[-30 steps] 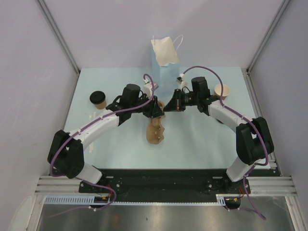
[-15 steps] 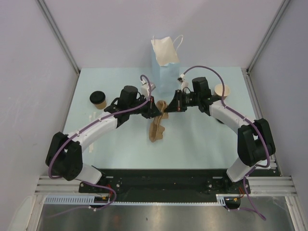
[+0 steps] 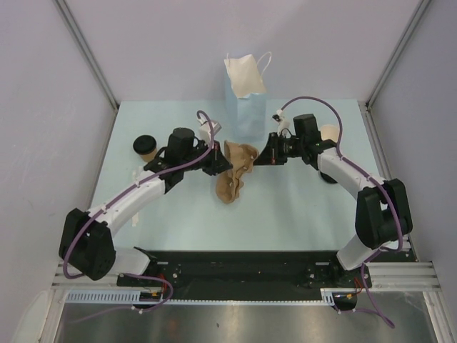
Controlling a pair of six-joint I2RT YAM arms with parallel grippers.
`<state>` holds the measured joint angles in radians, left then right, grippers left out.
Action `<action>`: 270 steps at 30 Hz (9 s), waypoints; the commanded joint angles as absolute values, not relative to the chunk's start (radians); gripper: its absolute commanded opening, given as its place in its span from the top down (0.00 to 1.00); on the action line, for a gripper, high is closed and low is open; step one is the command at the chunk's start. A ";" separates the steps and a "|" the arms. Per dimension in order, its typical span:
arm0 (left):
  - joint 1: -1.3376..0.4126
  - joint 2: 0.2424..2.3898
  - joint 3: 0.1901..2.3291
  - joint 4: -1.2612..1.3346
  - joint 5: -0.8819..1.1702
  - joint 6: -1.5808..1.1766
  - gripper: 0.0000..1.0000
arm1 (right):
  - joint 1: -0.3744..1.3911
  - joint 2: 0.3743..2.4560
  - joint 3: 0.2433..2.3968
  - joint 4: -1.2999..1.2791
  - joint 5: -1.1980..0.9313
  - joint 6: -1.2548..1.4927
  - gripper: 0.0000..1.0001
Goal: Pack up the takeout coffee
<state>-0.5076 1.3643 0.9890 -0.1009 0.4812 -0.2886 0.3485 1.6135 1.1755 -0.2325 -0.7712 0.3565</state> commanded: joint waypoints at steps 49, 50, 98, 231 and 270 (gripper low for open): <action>-0.472 1.361 1.092 -0.058 0.419 -0.537 1.00 | 0.301 1.546 1.169 -0.241 -0.913 0.457 0.00; -0.472 1.362 1.088 -0.058 0.423 -0.538 1.00 | 0.298 1.548 1.169 -0.244 -0.910 0.456 0.00; -0.534 1.574 1.250 -0.491 0.552 0.138 1.00 | 0.278 1.477 1.166 -0.486 -0.819 0.015 0.16; -0.083 1.106 1.223 -0.704 0.365 0.129 0.00 | 0.291 2.255 2.379 -0.442 -0.247 0.075 0.36; -0.043 1.057 1.138 -0.452 0.486 -0.247 0.01 | 0.808 1.252 1.379 -0.592 0.298 0.269 0.28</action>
<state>-0.0490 1.0649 1.1351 -0.4561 0.4252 -0.2356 0.8082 1.3251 1.3678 -0.5980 0.2764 0.3439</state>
